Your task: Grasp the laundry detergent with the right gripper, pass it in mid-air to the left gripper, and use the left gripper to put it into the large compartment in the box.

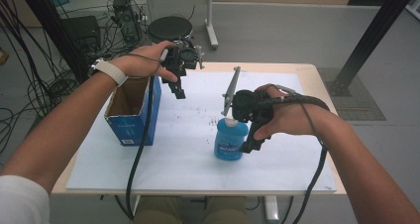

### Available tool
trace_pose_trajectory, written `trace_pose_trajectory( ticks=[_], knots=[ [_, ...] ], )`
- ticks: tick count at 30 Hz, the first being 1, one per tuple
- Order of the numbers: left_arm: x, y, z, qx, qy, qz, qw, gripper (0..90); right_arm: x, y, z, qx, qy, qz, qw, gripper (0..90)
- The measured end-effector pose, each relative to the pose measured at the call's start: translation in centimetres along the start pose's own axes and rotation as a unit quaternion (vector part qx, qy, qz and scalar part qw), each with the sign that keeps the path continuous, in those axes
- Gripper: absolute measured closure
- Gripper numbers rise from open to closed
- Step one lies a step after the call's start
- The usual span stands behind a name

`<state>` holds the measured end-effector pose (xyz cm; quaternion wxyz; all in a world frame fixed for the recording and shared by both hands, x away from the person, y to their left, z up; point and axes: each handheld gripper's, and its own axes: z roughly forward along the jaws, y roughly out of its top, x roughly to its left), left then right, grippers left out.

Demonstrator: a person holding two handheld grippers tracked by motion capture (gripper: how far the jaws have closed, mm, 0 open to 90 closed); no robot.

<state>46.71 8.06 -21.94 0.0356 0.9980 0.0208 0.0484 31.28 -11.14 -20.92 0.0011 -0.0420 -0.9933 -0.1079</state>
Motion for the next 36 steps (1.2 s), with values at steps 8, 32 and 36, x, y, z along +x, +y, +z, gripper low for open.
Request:
trace_pose_trajectory(
  ticks=[8,32,36],
  knots=[
    [0.0,0.0,0.0,0.002,0.001,0.002,1.0,11.1,-0.2,-0.1,-0.1,-0.005,-0.004,0.003,1.0,13.7],
    [-0.5,0.4,-0.2,0.003,0.004,-0.002,1.0,10.6,-1.6,-1.9,-0.3,-0.047,-0.03,-0.007,0.9984,10.0],
    [-0.6,0.5,-0.2,-0.001,0.003,-0.006,1.0,10.7,-2.0,-2.5,-0.4,-0.061,-0.032,-0.005,0.9976,9.8]
  ],
)
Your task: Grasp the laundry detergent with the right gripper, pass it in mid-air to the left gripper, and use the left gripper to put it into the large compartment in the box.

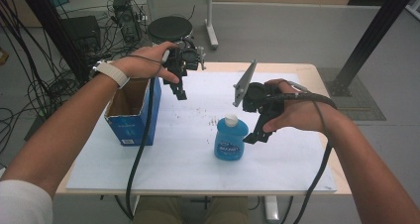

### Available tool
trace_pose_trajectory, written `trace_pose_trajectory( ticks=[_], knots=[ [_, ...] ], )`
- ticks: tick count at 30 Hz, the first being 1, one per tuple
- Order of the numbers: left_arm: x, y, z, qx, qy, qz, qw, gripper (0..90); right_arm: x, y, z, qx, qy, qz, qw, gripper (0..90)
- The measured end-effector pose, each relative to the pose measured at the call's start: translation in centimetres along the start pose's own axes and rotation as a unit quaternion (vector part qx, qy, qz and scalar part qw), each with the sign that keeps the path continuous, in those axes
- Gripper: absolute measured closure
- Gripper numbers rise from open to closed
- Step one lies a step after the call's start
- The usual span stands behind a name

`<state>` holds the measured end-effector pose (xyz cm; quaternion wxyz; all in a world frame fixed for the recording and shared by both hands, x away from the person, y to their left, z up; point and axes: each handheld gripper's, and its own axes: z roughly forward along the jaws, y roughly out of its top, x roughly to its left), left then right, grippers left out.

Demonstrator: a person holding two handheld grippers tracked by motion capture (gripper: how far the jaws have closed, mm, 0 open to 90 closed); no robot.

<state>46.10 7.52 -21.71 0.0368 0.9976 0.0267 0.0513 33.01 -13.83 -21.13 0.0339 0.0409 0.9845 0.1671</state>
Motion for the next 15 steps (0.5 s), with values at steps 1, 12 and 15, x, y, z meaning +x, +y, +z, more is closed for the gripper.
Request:
trace_pose_trajectory(
  ticks=[1,12,15],
  knots=[
    [-0.1,0.0,-0.1,-0.002,0.001,0.001,1.0,10.7,-0.2,-0.2,-0.1,0.0,-0.002,0.0,1.0,9.8],
    [-0.4,0.4,-0.3,-0.003,0.001,-0.001,1.0,10.8,-1.1,-1.4,-0.2,-0.011,-0.008,0.025,0.9996,9.6],
    [-0.4,0.3,-0.3,-0.004,0.002,-0.003,1.0,10.8,-1.3,-1.7,0.0,-0.016,-0.007,0.029,0.9994,9.6]
  ],
)
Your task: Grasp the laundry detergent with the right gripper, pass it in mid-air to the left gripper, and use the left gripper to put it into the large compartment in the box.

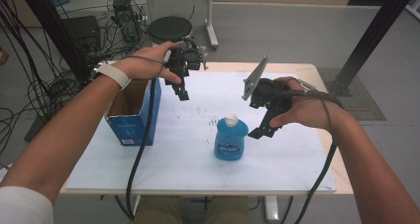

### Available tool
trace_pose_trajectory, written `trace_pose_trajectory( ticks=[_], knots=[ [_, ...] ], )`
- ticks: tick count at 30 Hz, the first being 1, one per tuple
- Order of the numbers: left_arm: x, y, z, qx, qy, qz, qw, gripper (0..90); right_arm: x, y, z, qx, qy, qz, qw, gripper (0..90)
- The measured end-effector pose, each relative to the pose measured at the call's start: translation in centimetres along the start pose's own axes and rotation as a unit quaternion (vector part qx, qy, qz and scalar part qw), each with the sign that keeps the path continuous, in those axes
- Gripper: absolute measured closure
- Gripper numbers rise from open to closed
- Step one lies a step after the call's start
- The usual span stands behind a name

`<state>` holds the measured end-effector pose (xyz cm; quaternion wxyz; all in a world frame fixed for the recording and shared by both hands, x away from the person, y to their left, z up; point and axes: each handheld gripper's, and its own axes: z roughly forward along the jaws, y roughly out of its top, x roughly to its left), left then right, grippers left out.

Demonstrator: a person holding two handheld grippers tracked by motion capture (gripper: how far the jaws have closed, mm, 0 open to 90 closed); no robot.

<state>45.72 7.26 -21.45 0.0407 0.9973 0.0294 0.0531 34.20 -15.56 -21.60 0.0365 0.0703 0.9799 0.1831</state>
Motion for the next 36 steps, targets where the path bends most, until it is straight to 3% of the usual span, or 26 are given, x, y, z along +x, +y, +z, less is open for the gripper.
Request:
trace_pose_trajectory(
  ticks=[9,18,25,36],
  knots=[
    [0.5,-0.3,0.0,0.0,-0.004,-0.011,0.9999,11.0,-0.3,-0.6,0.4,-0.014,0.002,0.006,0.9999,9.2],
    [-0.1,0.4,-0.7,-0.005,0.007,-0.014,0.9999,11.1,-0.1,-1.8,-0.1,-0.046,-0.009,0.008,0.9989,7.4],
    [-0.4,0.9,-0.8,-0.001,0.011,-0.024,0.9996,11.0,-0.2,-2.9,0.6,-0.058,-0.003,0.007,0.9983,7.4],
    [-0.8,1.3,-0.6,0.005,0.013,-0.018,0.9997,9.8,-0.9,-3.3,1.0,-0.079,0.004,-0.002,0.9969,6.6]
  ],
)
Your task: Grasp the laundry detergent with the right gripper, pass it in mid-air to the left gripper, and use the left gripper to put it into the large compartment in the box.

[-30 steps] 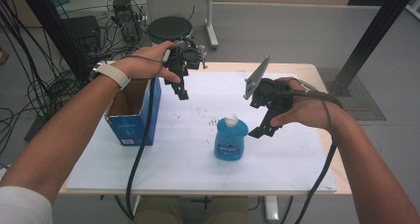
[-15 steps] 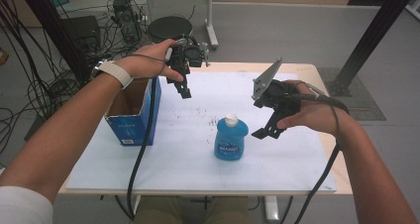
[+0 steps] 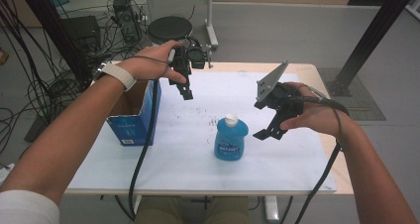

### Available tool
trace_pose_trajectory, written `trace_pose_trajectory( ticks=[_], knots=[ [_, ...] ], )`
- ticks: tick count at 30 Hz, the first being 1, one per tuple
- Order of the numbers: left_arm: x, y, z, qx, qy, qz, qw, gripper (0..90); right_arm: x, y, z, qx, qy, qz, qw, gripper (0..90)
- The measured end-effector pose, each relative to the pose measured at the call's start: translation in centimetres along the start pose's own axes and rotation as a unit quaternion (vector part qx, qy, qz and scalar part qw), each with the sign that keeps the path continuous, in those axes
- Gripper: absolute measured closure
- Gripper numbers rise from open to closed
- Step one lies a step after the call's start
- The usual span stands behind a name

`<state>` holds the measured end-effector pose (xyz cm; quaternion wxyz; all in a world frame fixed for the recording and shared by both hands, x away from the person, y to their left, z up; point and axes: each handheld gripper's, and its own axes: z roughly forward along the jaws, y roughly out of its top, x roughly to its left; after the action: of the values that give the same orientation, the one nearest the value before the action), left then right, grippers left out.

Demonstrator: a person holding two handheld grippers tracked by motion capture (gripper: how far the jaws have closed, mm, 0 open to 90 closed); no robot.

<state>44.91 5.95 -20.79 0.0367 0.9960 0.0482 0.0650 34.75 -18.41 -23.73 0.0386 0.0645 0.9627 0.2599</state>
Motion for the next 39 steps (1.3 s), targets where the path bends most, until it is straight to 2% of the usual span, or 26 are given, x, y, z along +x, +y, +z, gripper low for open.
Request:
trace_pose_trajectory(
  ticks=[4,10,13,18,39],
  knots=[
    [0.0,0.3,0.2,0.004,-0.001,0.004,1.0,9.7,-0.5,-0.4,0.7,-0.007,0.005,-0.003,1.0,5.9],
    [0.0,0.2,0.4,0.0,-0.002,-0.001,1.0,9.8,-0.9,-0.9,1.6,-0.018,0.011,-0.007,0.9997,5.7],
    [0.1,0.2,0.4,0.006,-0.001,0.0,1.0,9.9,-1.1,-1.1,1.8,-0.026,0.012,-0.011,0.9995,5.7],
    [0.2,0.1,0.5,0.006,-0.002,-0.005,1.0,9.8,-1.3,-1.5,2.0,-0.034,0.014,-0.005,0.9993,5.5],
    [-0.2,-0.2,0.6,0.001,0.003,0.007,1.0,9.9,-1.7,-2.2,4.3,-0.056,0.016,-0.007,0.9983,4.8]
  ],
)
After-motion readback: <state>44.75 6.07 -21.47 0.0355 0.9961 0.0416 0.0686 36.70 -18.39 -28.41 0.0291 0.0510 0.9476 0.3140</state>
